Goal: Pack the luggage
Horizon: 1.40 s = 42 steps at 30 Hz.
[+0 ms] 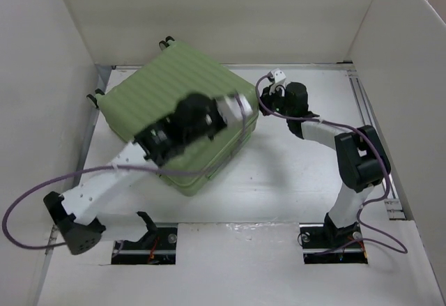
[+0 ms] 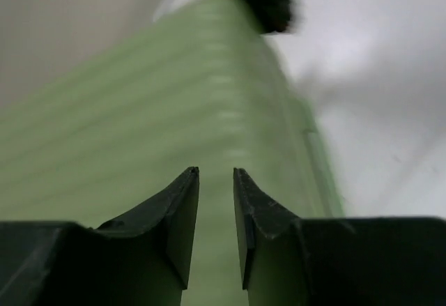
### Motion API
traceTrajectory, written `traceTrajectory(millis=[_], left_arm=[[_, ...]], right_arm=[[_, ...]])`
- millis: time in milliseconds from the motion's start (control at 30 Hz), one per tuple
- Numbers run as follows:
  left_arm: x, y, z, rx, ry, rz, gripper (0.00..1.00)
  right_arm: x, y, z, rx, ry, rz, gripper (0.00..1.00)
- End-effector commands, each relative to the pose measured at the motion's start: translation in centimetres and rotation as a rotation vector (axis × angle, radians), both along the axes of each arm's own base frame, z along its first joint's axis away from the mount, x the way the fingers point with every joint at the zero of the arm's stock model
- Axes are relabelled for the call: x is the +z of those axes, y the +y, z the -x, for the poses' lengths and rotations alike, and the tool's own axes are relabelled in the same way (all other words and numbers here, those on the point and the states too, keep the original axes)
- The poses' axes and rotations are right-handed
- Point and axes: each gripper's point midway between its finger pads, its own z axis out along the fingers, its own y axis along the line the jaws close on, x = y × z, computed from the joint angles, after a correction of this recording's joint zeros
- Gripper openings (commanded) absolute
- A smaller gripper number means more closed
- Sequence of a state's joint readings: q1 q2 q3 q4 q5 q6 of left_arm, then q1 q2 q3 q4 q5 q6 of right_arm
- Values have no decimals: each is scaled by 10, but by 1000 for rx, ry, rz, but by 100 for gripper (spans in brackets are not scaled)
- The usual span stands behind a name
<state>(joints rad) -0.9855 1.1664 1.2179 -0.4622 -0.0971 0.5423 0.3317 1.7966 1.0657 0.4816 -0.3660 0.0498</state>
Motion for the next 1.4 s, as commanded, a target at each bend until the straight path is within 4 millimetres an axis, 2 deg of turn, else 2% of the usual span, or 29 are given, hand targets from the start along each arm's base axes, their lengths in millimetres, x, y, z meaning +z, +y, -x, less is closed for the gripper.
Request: traceTrajectory(millis=[0, 33, 67, 100, 133, 167, 200, 233, 267, 300, 333, 367, 400, 467, 533, 600, 633, 767, 833, 867, 900, 933, 1000, 1033, 1100, 1133, 1167, 1233, 1367], left_arm=[[90, 71, -86, 460, 110, 279, 24], [90, 100, -102, 548, 113, 301, 24], [104, 131, -111, 640, 121, 306, 19], [97, 184, -131, 808, 134, 306, 16], [94, 217, -133, 923, 125, 299, 13], [80, 241, -128, 1015, 159, 314, 11], [84, 265, -115, 1077, 139, 353, 6], [76, 305, -104, 1200, 130, 378, 4], [68, 323, -94, 1266, 122, 386, 1], [36, 337, -83, 1331, 168, 372, 0], [30, 362, -61, 1422, 151, 385, 0], [14, 372, -53, 1451, 172, 377, 0], [-28, 378, -40, 1498, 264, 350, 0], [-67, 404, -24, 1566, 338, 319, 0], [-78, 410, -31, 1539, 412, 351, 0], [-108, 412, -55, 1517, 458, 283, 0], [-108, 407, -61, 1495, 429, 230, 0], [-165, 370, -109, 1345, 521, 59, 0], [-179, 350, -129, 1279, 540, 43, 0], [-177, 340, -147, 1241, 522, 55, 0], [-191, 327, -155, 1186, 553, 27, 0], [-194, 298, -165, 1102, 553, 11, 0], [-192, 264, -187, 1002, 519, 16, 0], [-199, 233, -191, 920, 521, -19, 0], [-194, 196, -202, 824, 498, -15, 0], [-198, 181, -203, 792, 501, -26, 0], [-196, 157, -205, 735, 490, -23, 0], [-184, 136, -216, 703, 476, 18, 0], [-183, 118, -218, 706, 563, 92, 0]], right_arm=[[35, -2, -20, -5, -104, -48, 0], [30, 0, -19, 8, -93, -47, 0], [29, 0, -19, 9, -93, -47, 0], [28, 2, -20, 19, -91, -49, 0], [28, 2, -20, 19, -90, -49, 0], [27, 4, -21, 32, -88, -51, 0], [27, 4, -21, 33, -88, -51, 0], [27, 6, -20, 43, -87, -53, 0], [27, 6, -20, 43, -87, -53, 0], [29, 7, -19, 54, -97, -58, 0], [30, 7, -19, 54, -97, -58, 0], [34, 9, -19, 64, -105, -62, 0], [34, 11, -18, 78, -104, -65, 0], [36, 11, -18, 78, -113, -67, 0], [36, 12, -17, 87, -113, -69, 0], [40, 11, -14, 87, -118, -70, 0], [42, 11, -14, 88, -127, -73, 0], [49, 13, 7, 88, -147, -76, 0], [49, 14, 15, 84, -152, -76, 0], [49, 11, 18, 75, -150, -74, 0], [37, 12, 28, 71, -126, -64, 0], [44, 15, 37, 75, -132, -74, 0], [43, 12, 48, 50, -128, -79, 0], [43, 12, 63, 53, -125, -88, 0], [44, 8, 76, 26, -123, -93, 0], [31, 10, 91, 32, -99, -82, 0], [42, 9, 101, 24, -107, -112, 0], [39, 13, 120, 25, -96, -124, 0], [23, 13, 157, 32, -60, -135, 0]])
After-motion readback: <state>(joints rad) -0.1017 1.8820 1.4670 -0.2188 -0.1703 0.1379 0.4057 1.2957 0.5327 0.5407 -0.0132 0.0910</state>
